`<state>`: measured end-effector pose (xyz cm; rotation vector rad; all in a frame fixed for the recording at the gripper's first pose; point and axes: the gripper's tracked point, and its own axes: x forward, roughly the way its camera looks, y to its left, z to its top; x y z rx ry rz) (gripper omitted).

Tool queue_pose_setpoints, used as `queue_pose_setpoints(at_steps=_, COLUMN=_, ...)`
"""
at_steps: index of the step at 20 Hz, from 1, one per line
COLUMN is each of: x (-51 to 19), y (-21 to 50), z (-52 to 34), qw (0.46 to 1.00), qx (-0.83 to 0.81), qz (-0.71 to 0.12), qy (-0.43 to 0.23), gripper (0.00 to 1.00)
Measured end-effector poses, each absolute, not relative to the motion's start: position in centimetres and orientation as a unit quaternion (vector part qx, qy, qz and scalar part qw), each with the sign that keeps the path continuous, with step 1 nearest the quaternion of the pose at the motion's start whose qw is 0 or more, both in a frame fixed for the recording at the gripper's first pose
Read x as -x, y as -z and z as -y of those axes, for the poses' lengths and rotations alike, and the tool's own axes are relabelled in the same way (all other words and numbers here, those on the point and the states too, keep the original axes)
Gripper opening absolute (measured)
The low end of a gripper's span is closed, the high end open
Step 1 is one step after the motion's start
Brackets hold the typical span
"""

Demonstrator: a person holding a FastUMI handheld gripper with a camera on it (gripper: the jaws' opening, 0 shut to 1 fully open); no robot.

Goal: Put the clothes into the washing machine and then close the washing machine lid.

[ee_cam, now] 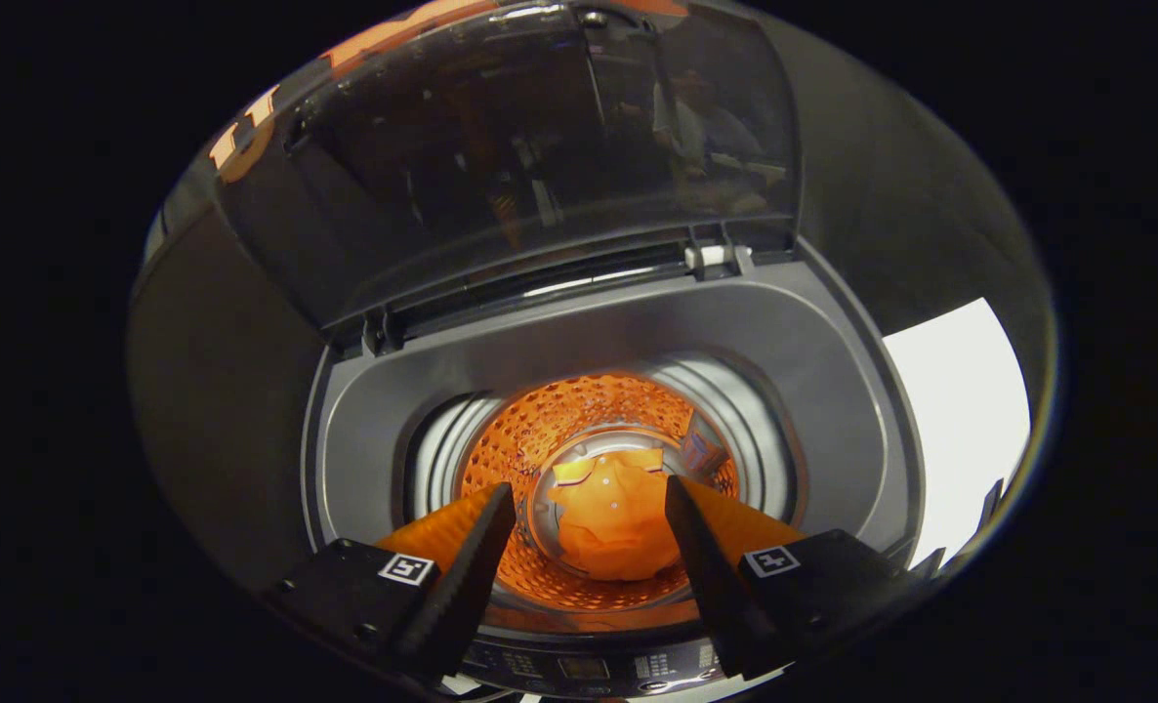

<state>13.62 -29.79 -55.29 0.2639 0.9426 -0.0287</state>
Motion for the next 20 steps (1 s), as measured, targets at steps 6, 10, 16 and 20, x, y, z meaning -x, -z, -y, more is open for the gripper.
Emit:
queue_pose_setpoints(at_steps=6, x=-14.0, y=46.9, z=30.7, qw=0.916, qx=-0.111, qz=-0.386, qy=0.007, gripper=0.99)
queue_pose_setpoints(at_steps=10, x=-15.9, y=40.2, z=30.4, qw=0.937, qx=-0.098, qz=-0.336, qy=-0.003, gripper=0.99)
queue_pose_setpoints(at_steps=16, x=-19.1, y=32.8, z=29.9, qw=0.956, qx=-0.093, qz=-0.278, qy=-0.016, gripper=0.99)
queue_pose_setpoints(at_steps=20, x=-21.7, y=28.9, z=29.6, qw=0.965, qx=-0.089, qz=-0.245, qy=-0.026, gripper=0.99)
